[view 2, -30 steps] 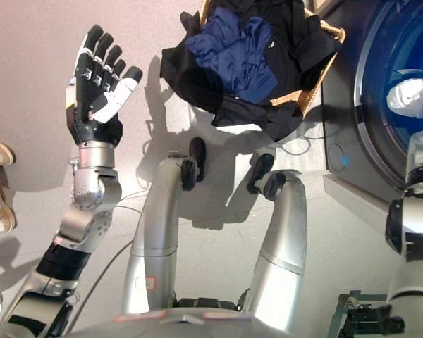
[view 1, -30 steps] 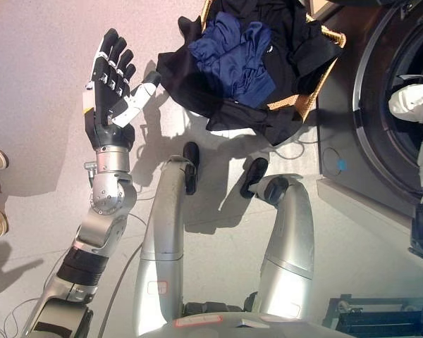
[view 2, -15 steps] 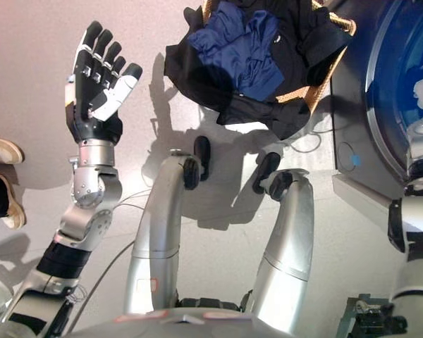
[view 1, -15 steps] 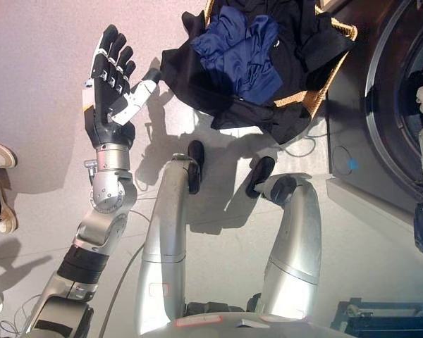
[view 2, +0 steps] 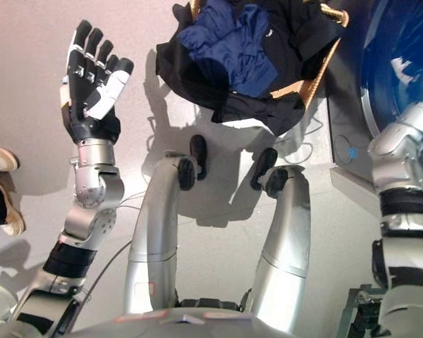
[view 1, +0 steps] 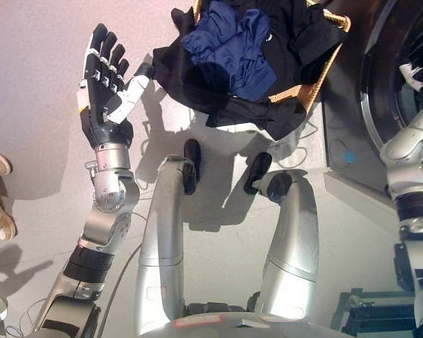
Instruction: Put the clothes in the basket into the washing machine.
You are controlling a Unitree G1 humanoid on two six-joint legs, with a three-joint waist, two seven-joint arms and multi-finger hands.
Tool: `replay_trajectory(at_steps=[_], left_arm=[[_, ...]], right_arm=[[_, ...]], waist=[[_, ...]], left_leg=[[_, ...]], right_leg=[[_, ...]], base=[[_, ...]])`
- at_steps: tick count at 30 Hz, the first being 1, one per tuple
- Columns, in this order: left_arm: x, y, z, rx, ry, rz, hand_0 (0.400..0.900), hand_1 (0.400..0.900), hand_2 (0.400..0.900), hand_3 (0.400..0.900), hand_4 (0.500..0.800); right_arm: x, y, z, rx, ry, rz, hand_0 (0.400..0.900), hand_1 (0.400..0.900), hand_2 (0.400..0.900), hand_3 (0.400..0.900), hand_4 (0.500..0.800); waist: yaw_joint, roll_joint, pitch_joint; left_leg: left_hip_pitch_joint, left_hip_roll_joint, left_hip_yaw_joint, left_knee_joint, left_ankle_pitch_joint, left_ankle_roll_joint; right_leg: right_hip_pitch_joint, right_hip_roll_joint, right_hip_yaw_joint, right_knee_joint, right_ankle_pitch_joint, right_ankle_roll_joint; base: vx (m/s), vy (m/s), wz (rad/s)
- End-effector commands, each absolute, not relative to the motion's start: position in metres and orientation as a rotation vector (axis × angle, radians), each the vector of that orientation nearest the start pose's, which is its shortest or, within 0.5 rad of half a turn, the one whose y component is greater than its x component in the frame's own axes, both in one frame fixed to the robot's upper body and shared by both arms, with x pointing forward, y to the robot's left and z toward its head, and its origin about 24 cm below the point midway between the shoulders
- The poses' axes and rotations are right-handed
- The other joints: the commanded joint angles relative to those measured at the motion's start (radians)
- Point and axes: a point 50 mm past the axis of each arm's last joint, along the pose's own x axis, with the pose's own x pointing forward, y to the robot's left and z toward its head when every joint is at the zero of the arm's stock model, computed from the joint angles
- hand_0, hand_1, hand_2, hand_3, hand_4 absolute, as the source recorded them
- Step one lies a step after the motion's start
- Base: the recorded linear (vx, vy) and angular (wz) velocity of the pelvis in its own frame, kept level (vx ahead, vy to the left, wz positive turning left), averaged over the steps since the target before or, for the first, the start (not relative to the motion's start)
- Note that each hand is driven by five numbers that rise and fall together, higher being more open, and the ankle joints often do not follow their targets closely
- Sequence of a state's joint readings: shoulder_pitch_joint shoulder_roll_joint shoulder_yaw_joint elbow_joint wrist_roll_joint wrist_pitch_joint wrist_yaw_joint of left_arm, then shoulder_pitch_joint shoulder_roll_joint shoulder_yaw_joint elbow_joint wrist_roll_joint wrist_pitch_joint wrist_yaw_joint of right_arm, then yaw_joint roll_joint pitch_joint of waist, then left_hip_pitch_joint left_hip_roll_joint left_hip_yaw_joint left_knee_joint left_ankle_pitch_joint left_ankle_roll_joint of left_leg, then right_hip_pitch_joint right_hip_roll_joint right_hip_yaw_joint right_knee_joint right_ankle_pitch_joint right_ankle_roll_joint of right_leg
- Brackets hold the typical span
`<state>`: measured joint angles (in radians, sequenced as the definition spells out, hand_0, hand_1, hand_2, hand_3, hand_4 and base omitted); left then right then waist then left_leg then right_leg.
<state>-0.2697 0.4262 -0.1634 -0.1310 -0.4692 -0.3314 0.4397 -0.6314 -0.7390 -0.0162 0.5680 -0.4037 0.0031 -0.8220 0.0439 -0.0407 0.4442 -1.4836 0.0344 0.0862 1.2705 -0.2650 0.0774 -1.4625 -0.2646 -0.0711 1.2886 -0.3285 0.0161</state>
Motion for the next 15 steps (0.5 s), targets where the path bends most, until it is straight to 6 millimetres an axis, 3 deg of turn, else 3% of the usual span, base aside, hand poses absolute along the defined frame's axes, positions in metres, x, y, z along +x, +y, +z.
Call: replay_trajectory(at_steps=[1, 7, 9, 11, 12, 13, 14, 15], left_arm=[[0.266, 0.184, 0.171, -0.234, -0.714, 0.199, 0.9, 0.9, 0.9, 0.9, 0.8], [0.275, 0.188, 0.146, -0.248, -0.579, 0.221, 0.9, 0.9, 0.9, 0.9, 0.8], [0.277, 0.193, 0.126, -0.246, -0.489, 0.231, 0.9, 0.9, 0.9, 0.9, 0.8], [0.279, 0.194, 0.106, -0.243, -0.402, 0.231, 0.9, 0.9, 0.9, 0.9, 0.8], [0.279, 0.195, 0.106, -0.244, -0.4, 0.231, 0.9, 0.9, 0.9, 0.9, 0.8], [0.28, 0.198, 0.087, -0.213, -0.32, 0.232, 0.9, 0.9, 0.9, 0.9, 0.8], [0.28, 0.198, 0.087, -0.214, -0.321, 0.232, 0.9, 0.9, 0.9, 0.9, 0.8], [0.28, 0.198, 0.069, -0.226, -0.241, 0.228, 0.9, 0.9, 0.9, 0.9, 0.8]], right_arm=[[0.307, -0.314, 0.182, -0.814, -0.527, -0.962, 0.9, 0.9, 0.9, 0.9, 0.8], [0.293, -0.263, 0.142, -0.42, -0.533, -0.694, 0.9, 0.9, 0.9, 0.9, 0.8], [0.287, -0.252, 0.129, -0.336, -0.507, -0.587, 0.9, 0.9, 0.9, 0.9, 0.8], [0.288, -0.242, 0.111, -0.239, -0.441, -0.498, 0.9, 0.9, 0.9, 0.9, 0.8], [0.288, -0.242, 0.111, -0.239, -0.439, -0.497, 0.9, 0.9, 0.9, 0.9, 0.8], [0.288, -0.233, 0.093, -0.191, -0.36, -0.41, 0.9, 0.9, 0.9, 0.9, 0.8], [0.288, -0.233, 0.093, -0.19, -0.361, -0.41, 0.9, 0.9, 0.9, 0.9, 0.8], [0.288, -0.223, 0.071, -0.112, -0.266, -0.343, 0.9, 0.9, 0.9, 0.9, 0.8]], waist=[[-0.058, 0.018, -0.145], [-0.092, 0.009, -0.156], [-0.1, 0.005, -0.161], [-0.101, 0.003, -0.163], [-0.102, 0.003, -0.164], [-0.099, -0.001, -0.162], [-0.099, -0.002, -0.154], [-0.097, -0.006, -0.156]], left_leg=[[0.03, -0.001, -0.126, -0.157, 0.05, -0.073], [0.186, 0.009, -0.092, -0.334, 0.078, -0.085], [0.262, 0.013, -0.086, -0.396, 0.089, -0.091], [0.33, 0.017, -0.08, -0.478, 0.143, -0.085], [0.346, 0.017, -0.086, -0.468, 0.107, -0.093], [0.42, 0.018, -0.079, -0.541, 0.155, -0.09], [0.432, 0.017, -0.079, -0.547, 0.157, -0.09], [0.517, 0.018, -0.075, -0.604, 0.167, -0.097]], right_leg=[[0.033, 0.042, -0.026, -0.166, 0.129, 0.064], [0.191, 0.065, -0.056, -0.324, 0.141, 0.068], [0.266, 0.07, -0.066, -0.379, 0.149, 0.074], [0.326, 0.066, -0.081, -0.45, 0.201, 0.074], [0.34, 0.07, -0.074, -0.437, 0.168, 0.085], [0.412, 0.063, -0.089, -0.511, 0.215, 0.08], [0.423, 0.063, -0.089, -0.516, 0.217, 0.081], [0.505, 0.064, -0.095, -0.58, 0.233, 0.086]], base=[[-0.01, 0.022, -0.1], [-0.01, 0.002, -0.03], [0.0, 0.004, 0.02], [0.03, 0.002, 0.01], [0.15, -0.002, 0.0], [0.11, -0.001, 0.0], [0.12, 0.0, 0.0], [0.11, -0.013, 0.01]])
